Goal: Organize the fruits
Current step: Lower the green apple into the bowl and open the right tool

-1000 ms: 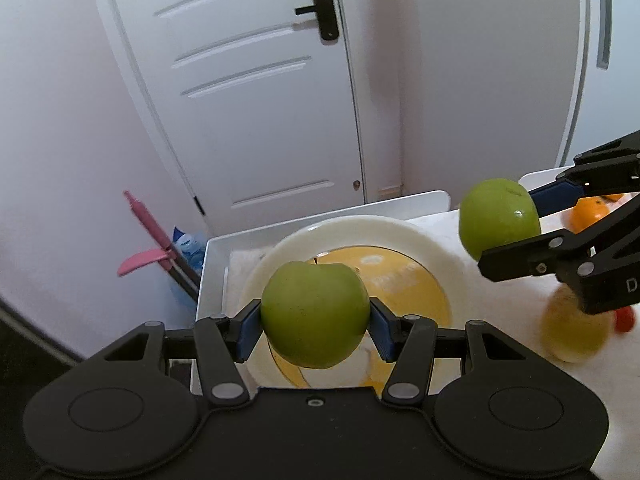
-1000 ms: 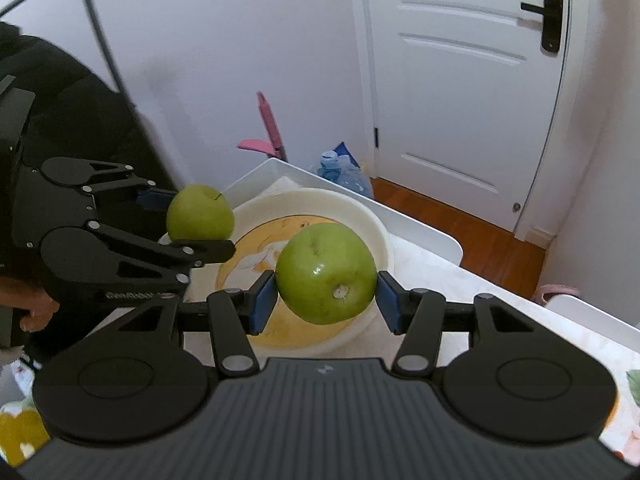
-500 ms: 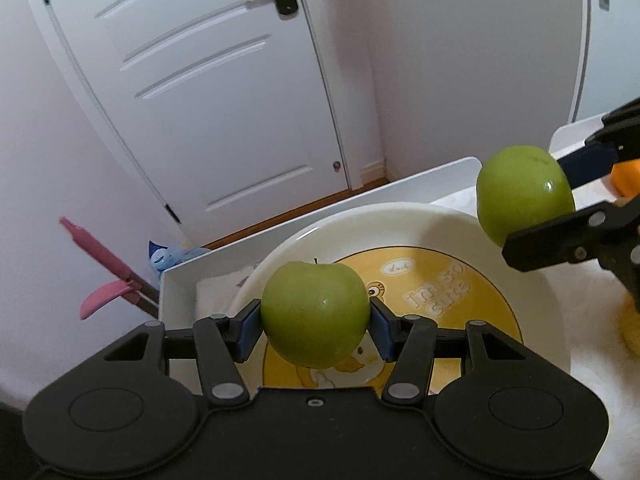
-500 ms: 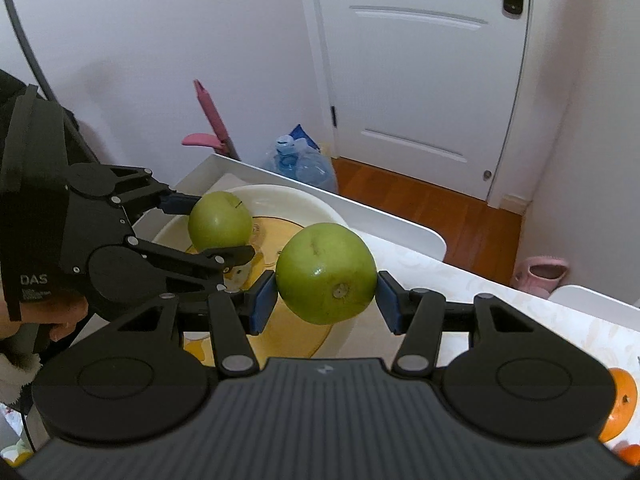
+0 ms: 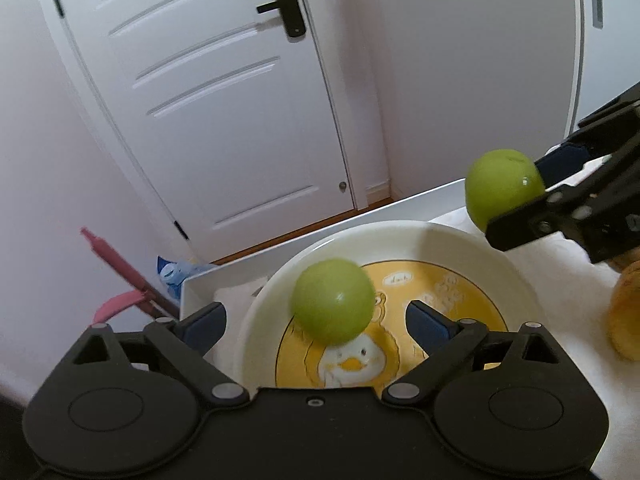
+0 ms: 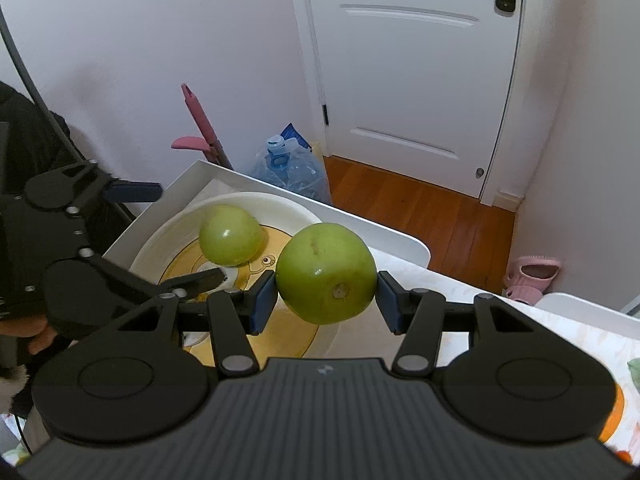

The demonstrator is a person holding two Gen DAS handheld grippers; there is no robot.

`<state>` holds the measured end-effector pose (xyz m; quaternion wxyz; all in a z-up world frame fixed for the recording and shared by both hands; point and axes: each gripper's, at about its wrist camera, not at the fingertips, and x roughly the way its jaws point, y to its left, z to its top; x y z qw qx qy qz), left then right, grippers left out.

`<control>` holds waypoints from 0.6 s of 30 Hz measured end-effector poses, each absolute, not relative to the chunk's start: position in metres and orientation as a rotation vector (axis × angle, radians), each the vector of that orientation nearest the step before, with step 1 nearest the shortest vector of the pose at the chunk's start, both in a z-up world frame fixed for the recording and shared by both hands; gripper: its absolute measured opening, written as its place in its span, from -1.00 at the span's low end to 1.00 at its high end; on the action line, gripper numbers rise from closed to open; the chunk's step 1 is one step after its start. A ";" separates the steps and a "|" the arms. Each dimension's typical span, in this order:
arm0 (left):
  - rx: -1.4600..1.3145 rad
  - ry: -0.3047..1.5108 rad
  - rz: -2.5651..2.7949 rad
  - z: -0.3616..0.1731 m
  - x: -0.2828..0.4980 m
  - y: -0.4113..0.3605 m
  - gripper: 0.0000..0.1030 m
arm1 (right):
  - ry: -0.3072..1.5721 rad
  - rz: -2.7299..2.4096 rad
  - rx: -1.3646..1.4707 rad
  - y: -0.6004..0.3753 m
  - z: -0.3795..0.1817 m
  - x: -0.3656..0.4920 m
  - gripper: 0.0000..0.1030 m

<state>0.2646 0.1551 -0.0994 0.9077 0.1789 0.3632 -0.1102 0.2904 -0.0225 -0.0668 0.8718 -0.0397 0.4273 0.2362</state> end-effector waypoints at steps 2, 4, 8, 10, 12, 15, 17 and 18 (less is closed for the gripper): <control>0.350 0.758 -0.215 -0.095 0.260 0.157 0.91 | 0.897 0.509 -0.097 -0.019 -0.068 0.291 0.33; 0.330 0.768 -0.201 -0.092 0.254 0.161 0.92 | 0.901 0.526 -0.110 -0.015 -0.069 0.293 0.33; 0.293 0.786 -0.179 -0.088 0.242 0.165 0.92 | 0.919 0.562 -0.144 -0.003 -0.077 0.295 0.33; 0.280 0.793 -0.168 -0.086 0.237 0.168 0.92 | 0.932 0.579 -0.158 0.002 -0.083 0.295 0.33; 0.273 0.799 -0.164 -0.088 0.232 0.172 0.92 | 0.943 0.599 -0.188 0.010 -0.091 0.295 0.33; 0.267 0.808 -0.154 -0.089 0.227 0.173 0.92 | 0.944 0.607 -0.209 0.015 -0.096 0.295 0.33; 0.258 0.810 -0.152 -0.090 0.224 0.175 0.92 | 0.944 0.610 -0.222 0.019 -0.100 0.296 0.33; 0.253 0.810 -0.151 -0.091 0.222 0.176 0.92 | 0.944 0.611 -0.225 0.020 -0.102 0.297 0.33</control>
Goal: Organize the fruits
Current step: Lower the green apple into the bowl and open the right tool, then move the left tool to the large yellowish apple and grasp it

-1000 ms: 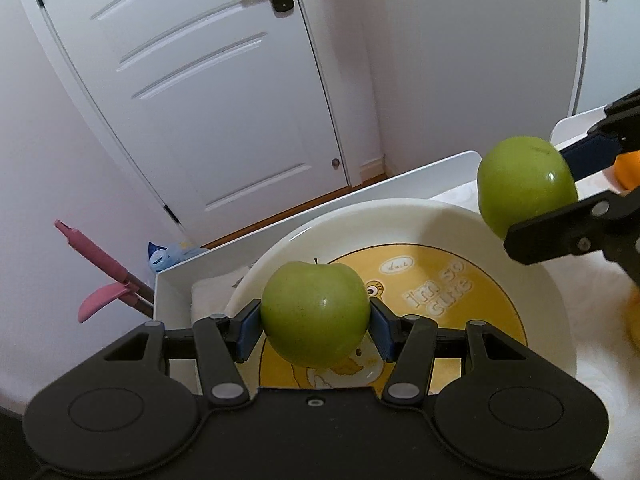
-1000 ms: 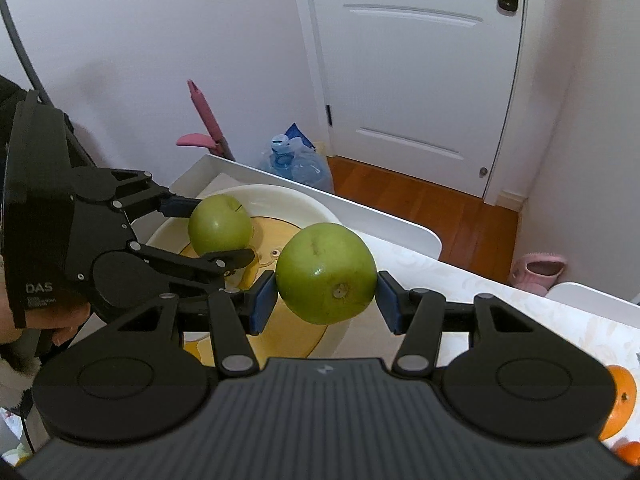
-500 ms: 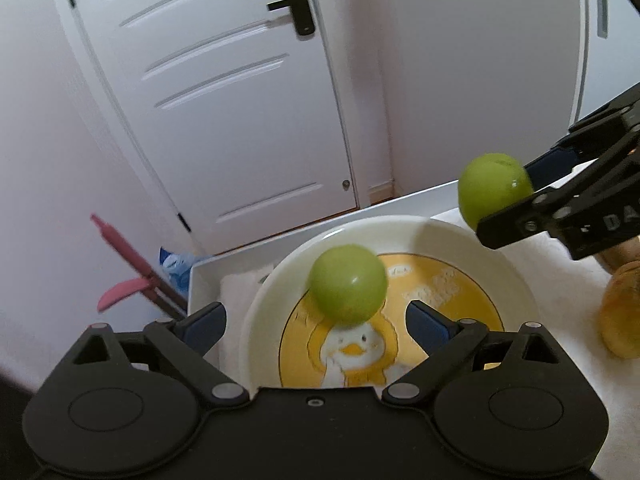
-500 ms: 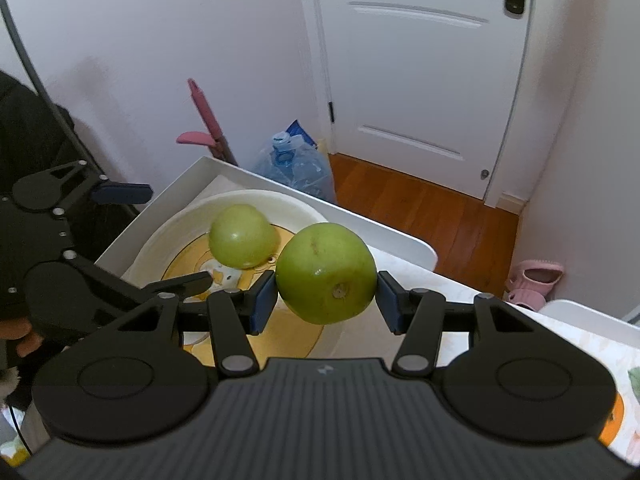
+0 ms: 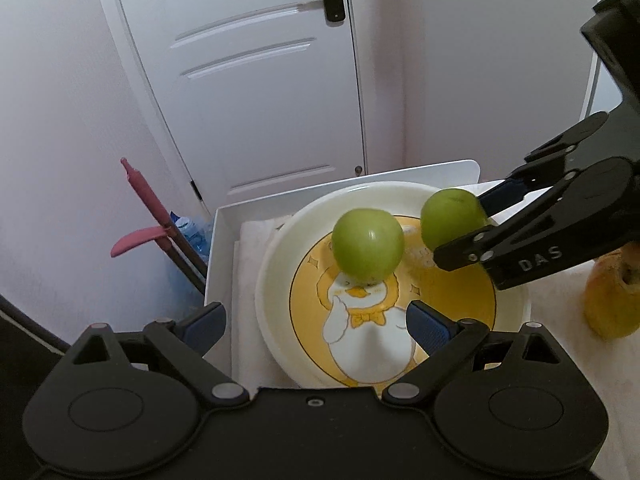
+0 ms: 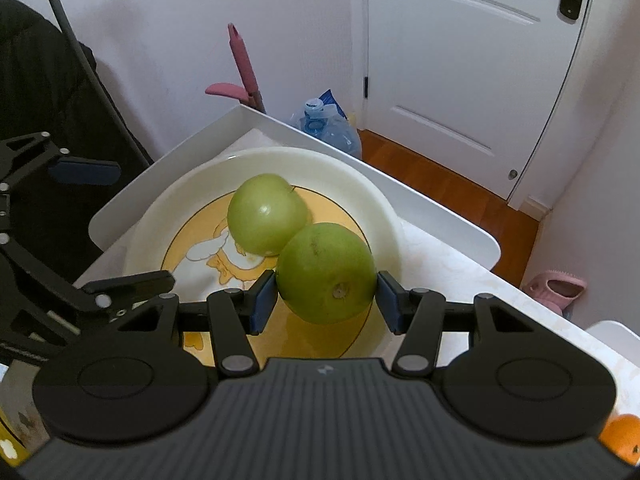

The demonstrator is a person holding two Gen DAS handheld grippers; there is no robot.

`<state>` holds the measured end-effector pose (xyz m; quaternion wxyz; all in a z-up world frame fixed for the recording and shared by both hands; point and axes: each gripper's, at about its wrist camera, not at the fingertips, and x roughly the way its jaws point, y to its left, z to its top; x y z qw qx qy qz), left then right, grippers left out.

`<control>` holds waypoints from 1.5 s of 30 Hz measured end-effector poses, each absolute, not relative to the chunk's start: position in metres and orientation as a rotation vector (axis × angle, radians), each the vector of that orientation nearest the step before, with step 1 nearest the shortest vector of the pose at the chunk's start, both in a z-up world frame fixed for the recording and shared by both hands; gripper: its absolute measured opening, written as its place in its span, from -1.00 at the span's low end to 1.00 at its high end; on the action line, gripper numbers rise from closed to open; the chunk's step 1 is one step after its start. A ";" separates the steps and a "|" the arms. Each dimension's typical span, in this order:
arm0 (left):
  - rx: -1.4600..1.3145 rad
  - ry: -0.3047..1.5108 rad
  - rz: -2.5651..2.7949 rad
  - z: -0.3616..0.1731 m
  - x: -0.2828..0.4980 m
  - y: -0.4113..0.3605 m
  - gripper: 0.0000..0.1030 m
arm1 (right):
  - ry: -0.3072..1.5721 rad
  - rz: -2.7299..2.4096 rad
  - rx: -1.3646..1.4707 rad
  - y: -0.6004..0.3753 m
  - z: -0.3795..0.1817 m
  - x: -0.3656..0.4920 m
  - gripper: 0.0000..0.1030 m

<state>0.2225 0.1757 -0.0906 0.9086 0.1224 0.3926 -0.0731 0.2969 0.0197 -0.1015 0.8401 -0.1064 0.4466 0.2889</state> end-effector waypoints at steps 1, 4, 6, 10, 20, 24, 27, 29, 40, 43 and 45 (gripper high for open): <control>0.247 0.811 -0.149 -0.091 0.221 0.176 0.92 | 0.943 0.611 -0.228 0.021 -0.103 0.297 0.33; 0.231 0.814 -0.148 -0.092 0.220 0.177 0.92 | 0.940 0.610 -0.236 0.024 -0.108 0.298 0.33; 0.228 0.815 -0.148 -0.093 0.220 0.177 0.92 | 0.933 0.604 -0.239 0.023 -0.109 0.298 0.34; 0.228 0.812 -0.146 -0.092 0.217 0.176 0.92 | 0.904 0.570 -0.230 0.022 -0.105 0.295 0.98; 0.217 0.819 -0.127 -0.086 0.208 0.177 0.92 | 0.866 0.499 -0.164 0.016 -0.088 0.279 1.00; 0.203 0.817 -0.122 -0.081 0.203 0.179 0.92 | 0.860 0.482 -0.145 0.016 -0.080 0.273 1.00; 0.190 0.811 -0.119 -0.075 0.197 0.179 0.92 | 0.846 0.468 -0.116 0.010 -0.068 0.264 1.00; 0.186 0.807 -0.115 -0.070 0.193 0.178 0.92 | 0.838 0.455 -0.096 0.003 -0.059 0.257 1.00; 0.150 0.762 -0.122 -0.035 0.162 0.155 0.92 | 0.808 0.322 -0.040 -0.061 -0.016 0.201 1.00; 0.153 0.749 -0.124 -0.028 0.150 0.140 0.92 | 0.799 0.291 -0.028 -0.089 -0.010 0.182 1.00; 0.158 0.742 -0.126 -0.025 0.142 0.127 0.92 | 0.793 0.271 -0.031 -0.108 -0.007 0.169 1.00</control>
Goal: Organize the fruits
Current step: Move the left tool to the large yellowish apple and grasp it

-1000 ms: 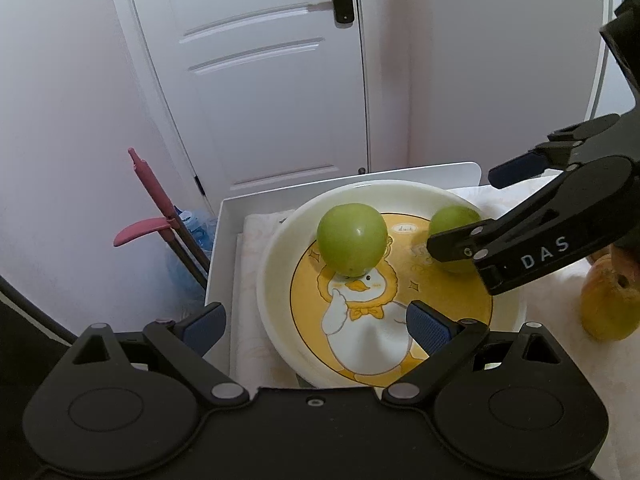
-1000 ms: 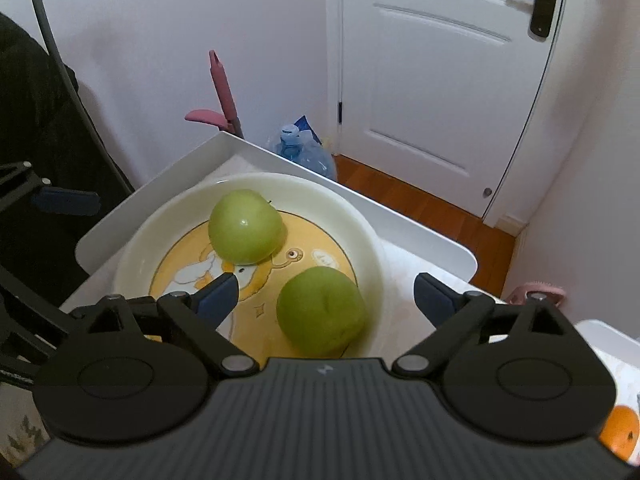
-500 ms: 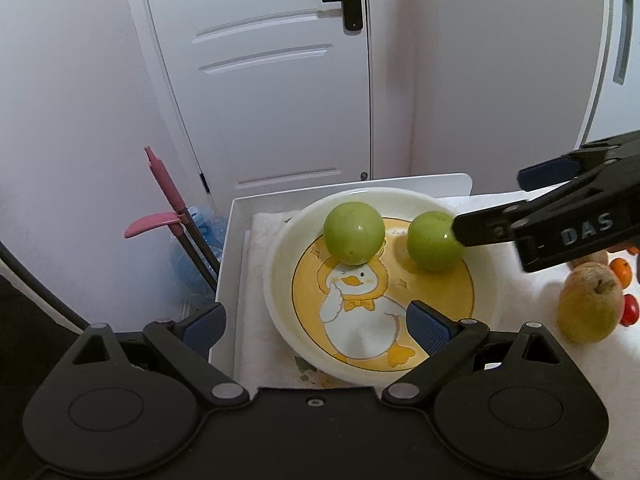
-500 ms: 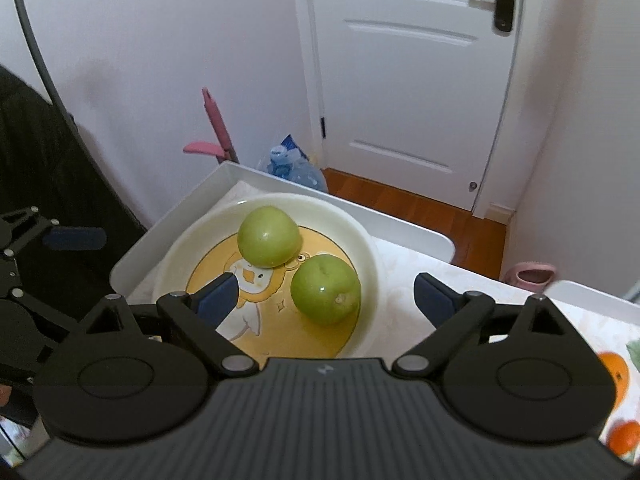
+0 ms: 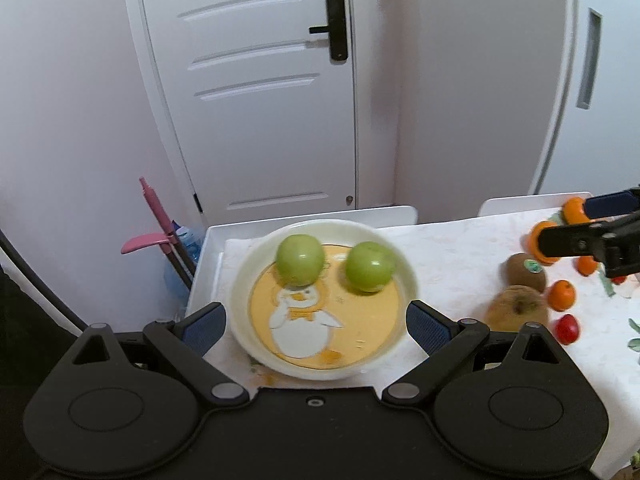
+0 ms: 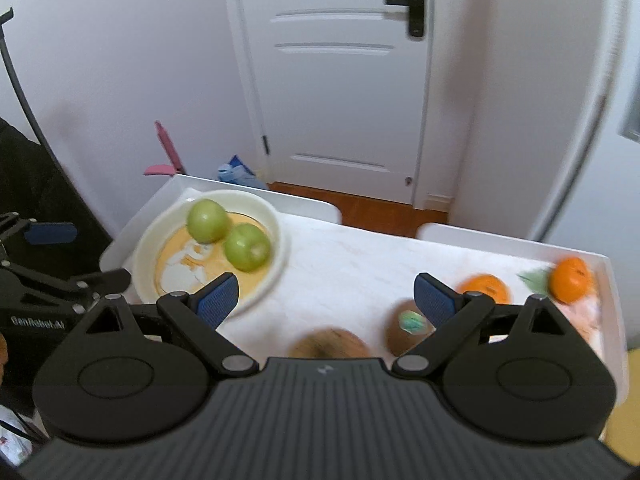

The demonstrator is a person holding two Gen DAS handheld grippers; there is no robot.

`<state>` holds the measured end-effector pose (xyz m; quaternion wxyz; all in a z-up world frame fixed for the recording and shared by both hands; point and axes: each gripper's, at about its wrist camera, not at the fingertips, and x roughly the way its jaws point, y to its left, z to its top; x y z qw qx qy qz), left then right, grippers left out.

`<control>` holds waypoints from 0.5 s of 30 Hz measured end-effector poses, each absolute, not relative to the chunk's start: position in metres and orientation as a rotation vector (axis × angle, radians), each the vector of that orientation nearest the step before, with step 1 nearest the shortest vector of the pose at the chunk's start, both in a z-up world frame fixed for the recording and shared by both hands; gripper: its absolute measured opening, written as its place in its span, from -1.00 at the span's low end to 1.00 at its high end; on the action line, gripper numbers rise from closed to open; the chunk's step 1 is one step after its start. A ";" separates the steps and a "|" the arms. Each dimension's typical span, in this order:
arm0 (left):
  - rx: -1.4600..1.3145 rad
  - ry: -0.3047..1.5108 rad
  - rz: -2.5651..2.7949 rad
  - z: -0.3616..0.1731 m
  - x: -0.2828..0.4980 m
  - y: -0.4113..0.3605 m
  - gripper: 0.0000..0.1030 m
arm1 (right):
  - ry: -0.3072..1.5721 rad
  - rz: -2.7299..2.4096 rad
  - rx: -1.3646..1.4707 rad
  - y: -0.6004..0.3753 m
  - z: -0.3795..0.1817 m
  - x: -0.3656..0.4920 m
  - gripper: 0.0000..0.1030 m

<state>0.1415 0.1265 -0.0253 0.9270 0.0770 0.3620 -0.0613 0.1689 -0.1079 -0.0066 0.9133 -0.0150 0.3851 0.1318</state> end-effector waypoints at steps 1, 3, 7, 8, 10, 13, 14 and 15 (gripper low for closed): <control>0.158 0.740 -0.127 -0.025 0.138 0.121 0.92 | 0.790 0.264 -0.037 -0.117 -0.006 0.163 1.00; 0.158 0.740 -0.126 -0.024 0.130 0.107 0.92 | 0.786 0.250 -0.056 -0.136 -0.004 0.152 1.00; 0.133 0.755 -0.122 -0.025 0.121 0.082 0.92 | 0.790 0.241 -0.067 -0.172 -0.006 0.140 1.00; 0.125 0.758 -0.121 -0.026 0.119 0.075 0.92 | 0.791 0.240 -0.065 -0.181 -0.006 0.138 1.00; 0.115 0.765 -0.116 -0.028 0.116 0.062 0.92 | 0.792 0.240 -0.062 -0.199 -0.010 0.135 1.00; 0.103 0.771 -0.106 -0.033 0.112 0.041 0.92 | 0.793 0.239 -0.065 -0.220 -0.018 0.137 1.00; 0.097 0.774 -0.103 -0.036 0.112 0.034 0.92 | 0.794 0.242 -0.066 -0.228 -0.021 0.137 1.00; 0.090 0.778 -0.098 -0.039 0.112 0.027 0.92 | 0.795 0.245 -0.067 -0.234 -0.025 0.139 1.00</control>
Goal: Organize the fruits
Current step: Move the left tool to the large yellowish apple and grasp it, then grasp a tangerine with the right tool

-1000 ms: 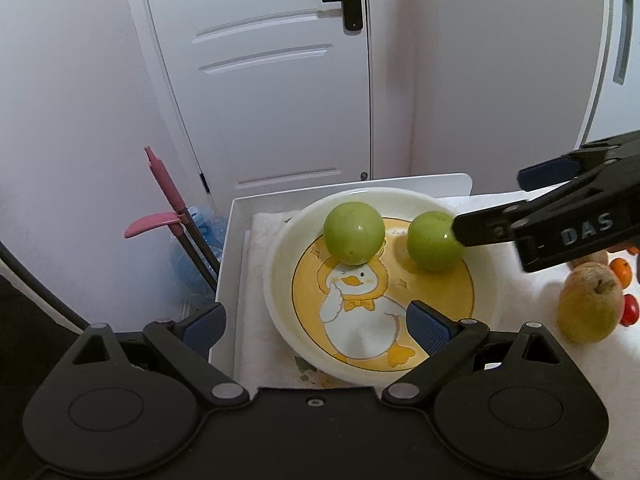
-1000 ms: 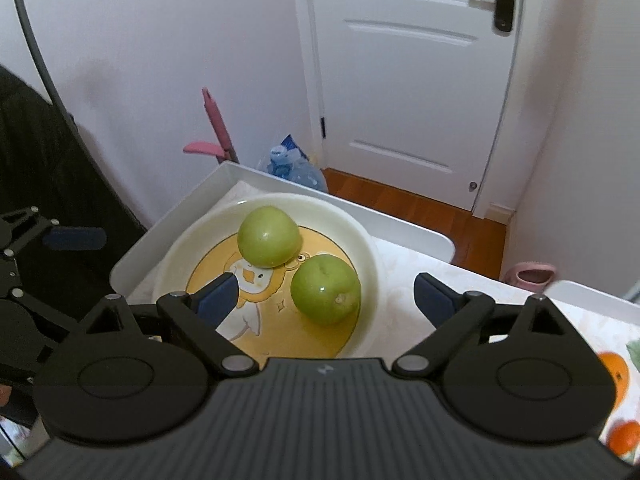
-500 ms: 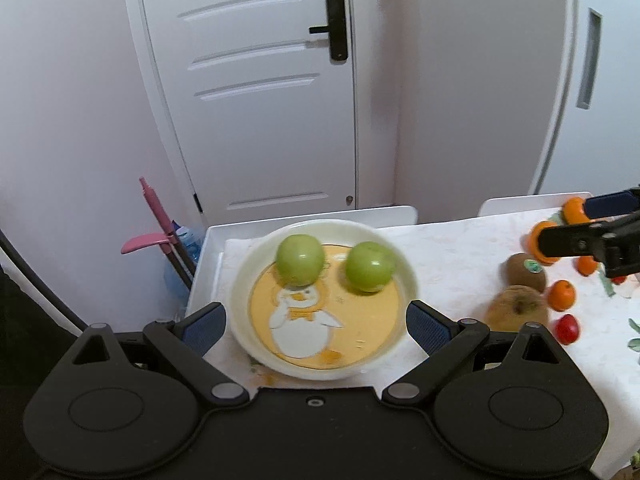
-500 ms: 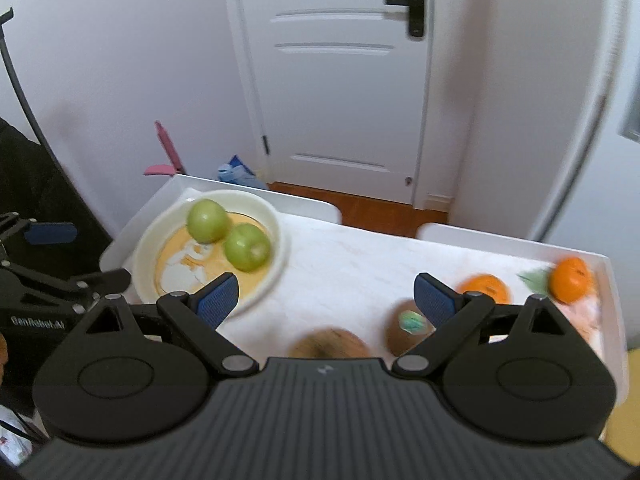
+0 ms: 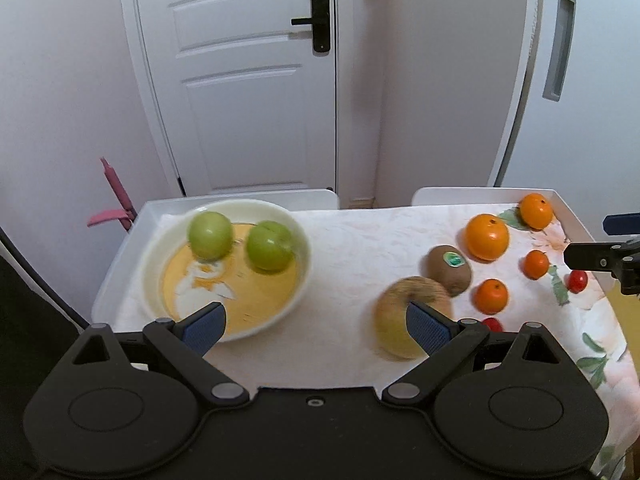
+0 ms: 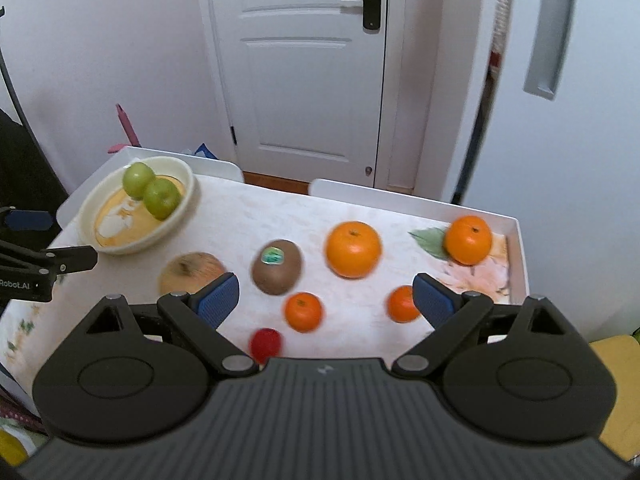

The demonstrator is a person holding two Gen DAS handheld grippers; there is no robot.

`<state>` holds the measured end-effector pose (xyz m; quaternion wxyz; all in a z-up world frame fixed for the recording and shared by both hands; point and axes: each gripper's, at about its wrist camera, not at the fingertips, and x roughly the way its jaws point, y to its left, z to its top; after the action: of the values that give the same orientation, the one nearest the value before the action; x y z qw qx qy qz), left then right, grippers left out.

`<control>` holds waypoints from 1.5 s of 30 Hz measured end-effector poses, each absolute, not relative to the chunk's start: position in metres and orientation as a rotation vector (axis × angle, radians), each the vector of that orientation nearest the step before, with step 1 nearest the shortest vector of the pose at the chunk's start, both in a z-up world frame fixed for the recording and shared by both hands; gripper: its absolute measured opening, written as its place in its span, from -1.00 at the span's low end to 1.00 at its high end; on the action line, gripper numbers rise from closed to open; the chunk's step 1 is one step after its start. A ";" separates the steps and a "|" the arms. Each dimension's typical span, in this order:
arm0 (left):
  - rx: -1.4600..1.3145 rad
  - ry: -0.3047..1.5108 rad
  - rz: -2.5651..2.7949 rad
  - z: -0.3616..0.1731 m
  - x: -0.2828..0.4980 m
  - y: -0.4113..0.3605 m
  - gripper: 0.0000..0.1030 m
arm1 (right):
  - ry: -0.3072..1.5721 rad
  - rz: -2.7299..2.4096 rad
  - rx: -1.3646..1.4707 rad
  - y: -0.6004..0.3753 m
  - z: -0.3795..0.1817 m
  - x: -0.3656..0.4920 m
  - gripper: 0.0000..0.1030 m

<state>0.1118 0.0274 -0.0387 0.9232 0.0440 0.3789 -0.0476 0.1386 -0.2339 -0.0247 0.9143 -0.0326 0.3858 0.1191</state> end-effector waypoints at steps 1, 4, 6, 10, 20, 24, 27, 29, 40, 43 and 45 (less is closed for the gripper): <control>0.086 0.782 -0.092 -0.042 0.112 0.020 0.92 | 0.795 0.249 -0.070 -0.241 -0.029 0.140 1.00; 0.078 0.793 -0.074 -0.053 0.117 0.002 0.92 | 0.792 0.259 -0.088 -0.259 -0.040 0.146 1.00; 0.076 0.798 -0.066 -0.061 0.119 -0.009 0.92 | 0.792 0.268 -0.104 -0.268 -0.049 0.150 1.00; 0.074 0.807 -0.049 -0.079 0.126 -0.028 0.92 | 0.801 0.295 -0.124 -0.282 -0.069 0.159 1.00; 0.038 0.810 0.033 -0.114 0.147 -0.047 0.91 | 0.822 0.321 -0.122 -0.306 -0.114 0.181 1.00; 0.037 0.820 0.042 -0.125 0.152 -0.052 0.85 | 0.834 0.344 -0.115 -0.308 -0.125 0.188 0.82; 0.028 0.833 0.042 -0.131 0.155 -0.055 0.72 | 0.851 0.360 -0.113 -0.307 -0.133 0.193 0.75; 0.017 0.837 0.041 -0.133 0.156 -0.056 0.65 | 0.852 0.363 -0.114 -0.306 -0.134 0.194 0.71; 0.029 0.814 0.032 -0.135 0.151 -0.059 0.50 | 0.862 0.374 -0.130 -0.297 -0.140 0.202 0.43; 0.035 0.812 0.031 -0.135 0.149 -0.058 0.50 | 0.865 0.368 -0.129 -0.296 -0.141 0.202 0.39; 0.043 0.812 0.032 -0.134 0.147 -0.056 0.50 | 0.866 0.364 -0.130 -0.295 -0.142 0.203 0.36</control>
<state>0.1473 -0.0563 -0.1340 0.9183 0.0208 0.3950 0.0158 0.2032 -0.2947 -0.1417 0.8897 -0.0628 0.4168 0.1754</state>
